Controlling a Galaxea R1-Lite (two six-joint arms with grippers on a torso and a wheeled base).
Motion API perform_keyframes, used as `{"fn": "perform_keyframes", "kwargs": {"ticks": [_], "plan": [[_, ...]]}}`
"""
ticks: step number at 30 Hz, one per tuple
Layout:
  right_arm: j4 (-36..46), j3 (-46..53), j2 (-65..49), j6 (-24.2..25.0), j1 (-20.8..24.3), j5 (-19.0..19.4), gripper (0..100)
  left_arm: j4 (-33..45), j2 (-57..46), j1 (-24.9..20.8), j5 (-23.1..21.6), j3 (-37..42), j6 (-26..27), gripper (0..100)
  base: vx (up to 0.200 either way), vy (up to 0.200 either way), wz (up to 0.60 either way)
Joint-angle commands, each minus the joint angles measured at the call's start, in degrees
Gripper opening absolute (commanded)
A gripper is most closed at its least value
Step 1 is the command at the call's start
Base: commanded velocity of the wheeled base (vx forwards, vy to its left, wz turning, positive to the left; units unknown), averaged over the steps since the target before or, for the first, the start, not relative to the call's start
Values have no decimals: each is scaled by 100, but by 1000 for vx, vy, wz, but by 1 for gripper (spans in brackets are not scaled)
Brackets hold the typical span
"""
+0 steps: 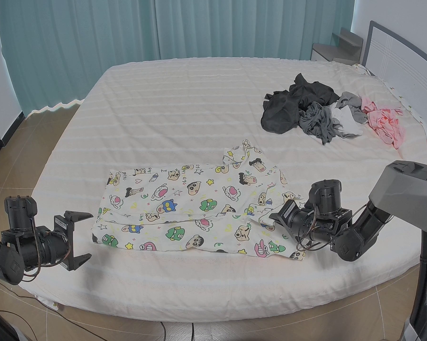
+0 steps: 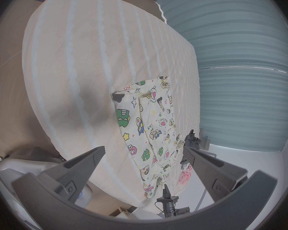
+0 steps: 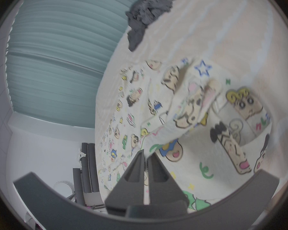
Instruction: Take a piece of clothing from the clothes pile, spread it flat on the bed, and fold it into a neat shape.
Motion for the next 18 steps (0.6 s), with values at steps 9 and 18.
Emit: {"fn": "perform_keyframes", "kwargs": {"ticks": [9,18], "plan": [[26,-76,-848,-594,3,-370,0,-2,1,4,-3,-10,3,100,0,0,0],[730,-674,-848,-1183,47,-529,0,-2,9,4,-3,-10,-6,100,0,0,0]]}}
